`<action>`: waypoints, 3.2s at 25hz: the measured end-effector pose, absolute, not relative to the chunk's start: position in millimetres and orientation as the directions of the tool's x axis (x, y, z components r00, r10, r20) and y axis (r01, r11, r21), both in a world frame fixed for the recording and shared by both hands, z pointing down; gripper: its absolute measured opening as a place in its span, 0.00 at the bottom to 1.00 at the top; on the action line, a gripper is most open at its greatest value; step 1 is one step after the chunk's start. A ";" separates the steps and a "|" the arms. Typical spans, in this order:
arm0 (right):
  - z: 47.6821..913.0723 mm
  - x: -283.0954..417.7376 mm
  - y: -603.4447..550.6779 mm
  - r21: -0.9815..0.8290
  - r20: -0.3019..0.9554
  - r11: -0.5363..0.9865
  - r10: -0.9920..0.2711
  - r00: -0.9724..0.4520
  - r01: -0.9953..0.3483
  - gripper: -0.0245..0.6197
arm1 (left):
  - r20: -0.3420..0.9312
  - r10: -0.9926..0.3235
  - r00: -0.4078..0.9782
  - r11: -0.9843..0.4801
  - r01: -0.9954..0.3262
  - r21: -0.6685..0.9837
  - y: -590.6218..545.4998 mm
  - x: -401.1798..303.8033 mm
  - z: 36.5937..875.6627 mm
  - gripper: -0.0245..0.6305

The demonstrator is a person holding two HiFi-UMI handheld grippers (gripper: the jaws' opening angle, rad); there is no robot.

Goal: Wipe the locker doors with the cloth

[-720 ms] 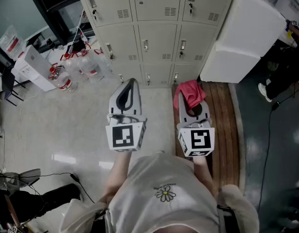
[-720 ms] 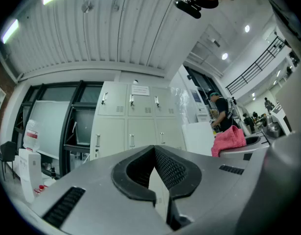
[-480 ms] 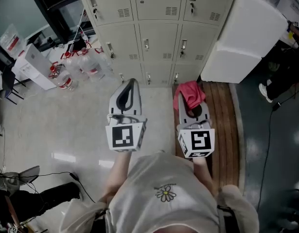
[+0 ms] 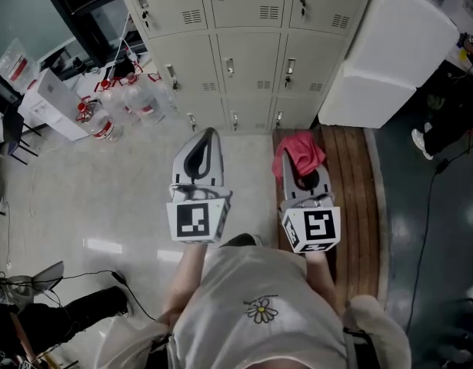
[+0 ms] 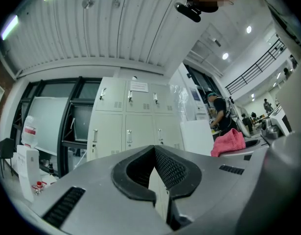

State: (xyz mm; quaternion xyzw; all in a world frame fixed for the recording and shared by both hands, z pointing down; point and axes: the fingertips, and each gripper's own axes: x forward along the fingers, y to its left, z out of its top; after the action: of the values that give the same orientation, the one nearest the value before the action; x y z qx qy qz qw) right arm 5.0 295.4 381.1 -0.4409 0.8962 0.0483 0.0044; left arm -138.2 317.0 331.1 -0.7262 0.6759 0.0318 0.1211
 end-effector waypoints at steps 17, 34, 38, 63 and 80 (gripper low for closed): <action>387.8 -2.6 266.9 0.018 -0.051 0.658 -0.752 -0.657 -0.753 0.09 | -0.174 -0.983 0.053 -0.037 -0.995 -0.093 276.9 -152.1 337.6 0.06; 361.6 -35.8 123.4 0.025 -0.045 0.628 -0.776 -0.629 -0.777 0.09 | -0.241 -0.962 0.128 -0.110 -0.990 -0.089 133.7 -182.3 291.4 0.06; 344.6 -49.4 77.8 0.054 -0.051 0.604 -0.794 -0.606 -0.795 0.09 | -0.271 -0.947 0.172 -0.146 -0.983 -0.112 93.1 -189.2 270.6 0.06; 288.1 -157.8 -124.8 0.155 -0.109 0.586 -0.790 -0.603 -0.795 0.09 | -0.278 -0.950 0.144 -0.138 -0.990 -0.041 -102.1 -296.9 254.0 0.06; 288.9 -141.2 -130.9 0.143 -0.117 0.631 -0.754 -0.646 -0.762 0.09 | -0.260 -0.961 0.094 -0.089 -0.996 -0.033 -101.4 -275.7 256.1 0.06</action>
State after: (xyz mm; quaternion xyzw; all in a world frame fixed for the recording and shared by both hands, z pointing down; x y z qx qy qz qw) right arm -141.2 -130.9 288.9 -0.4199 0.9028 0.0900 0.0228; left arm -275.7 -101.4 256.1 -0.7328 0.6675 0.0857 0.1005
